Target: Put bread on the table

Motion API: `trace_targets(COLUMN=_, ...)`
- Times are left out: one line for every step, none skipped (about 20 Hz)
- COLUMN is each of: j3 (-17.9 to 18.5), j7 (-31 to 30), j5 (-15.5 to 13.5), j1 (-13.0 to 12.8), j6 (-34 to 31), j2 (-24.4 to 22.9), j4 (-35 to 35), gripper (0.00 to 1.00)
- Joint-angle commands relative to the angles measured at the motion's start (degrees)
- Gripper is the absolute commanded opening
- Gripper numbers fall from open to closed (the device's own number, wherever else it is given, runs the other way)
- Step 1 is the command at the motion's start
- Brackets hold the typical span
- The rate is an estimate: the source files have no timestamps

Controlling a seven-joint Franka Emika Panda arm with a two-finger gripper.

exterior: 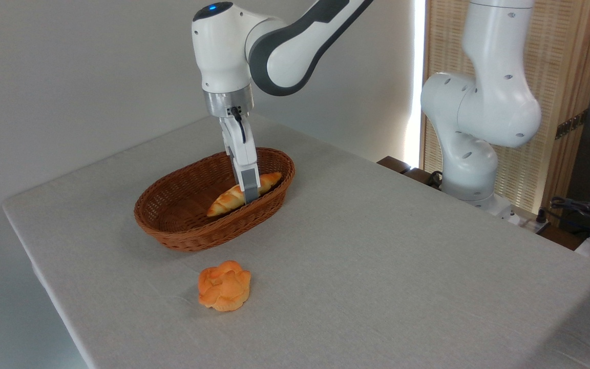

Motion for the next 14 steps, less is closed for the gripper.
trace_targets(j3=0.06, j7=-0.24, j5=-0.45, j1=-0.12, j6=1.01, j2=0.61, j4=-1.19, gripper=0.44)
trace_targets(j3=0.06, j7=-0.24, j5=-0.45, j1=-0.12, j6=0.92, j2=0.7, j4=-1.19, gripper=0.4)
trace_targets(j3=0.06, j7=-0.24, j5=-0.45, j1=-0.12, j6=0.92, j2=0.61, j4=-1.11, gripper=0.37)
trace_targets(j3=0.06, j7=-0.24, j5=-0.45, j1=-0.12, j6=0.92, j2=0.7, j4=-1.1, gripper=0.36)
trace_targets(j3=0.06, j7=-0.24, j5=-0.45, j1=-0.12, j6=0.92, j2=0.61, j4=-1.19, gripper=0.35)
trace_targets(j3=0.15, j7=-0.16, j5=-0.45, j1=-0.12, j6=0.83, j2=0.61, j4=-1.19, gripper=0.35)
trace_targets(j3=0.06, j7=-0.07, j5=-0.37, j1=-0.12, j6=0.66, j2=0.7, j4=-1.11, gripper=0.32)
trace_targets(j3=0.06, j7=0.11, j5=-0.37, j1=-0.12, j6=0.57, j2=0.61, j4=-1.1, gripper=0.3)
trace_targets(j3=0.06, j7=0.89, j5=-0.37, j1=-0.12, j6=0.4, j2=0.7, j4=-1.19, gripper=0.29)
trace_targets(j3=0.06, j7=1.33, j5=-0.37, j1=-0.12, j6=0.39, j2=0.7, j4=-1.11, gripper=0.28)
trace_targets(j3=0.06, j7=1.69, j5=-0.37, j1=-0.12, j6=0.31, j2=0.7, j4=-1.1, gripper=0.28)
trace_targets(j3=0.06, j7=1.78, j5=-0.37, j1=-0.12, j6=0.05, j2=0.7, j4=-1.1, gripper=0.28)
trace_targets(j3=0.06, j7=1.52, j5=-0.28, j1=-0.03, j6=-1.35, j2=0.61, j4=-0.67, gripper=0.28)
trace_targets(j3=0.15, j7=1.43, j5=-0.37, j1=-0.03, j6=-2.41, j2=0.52, j4=-0.32, gripper=0.27)
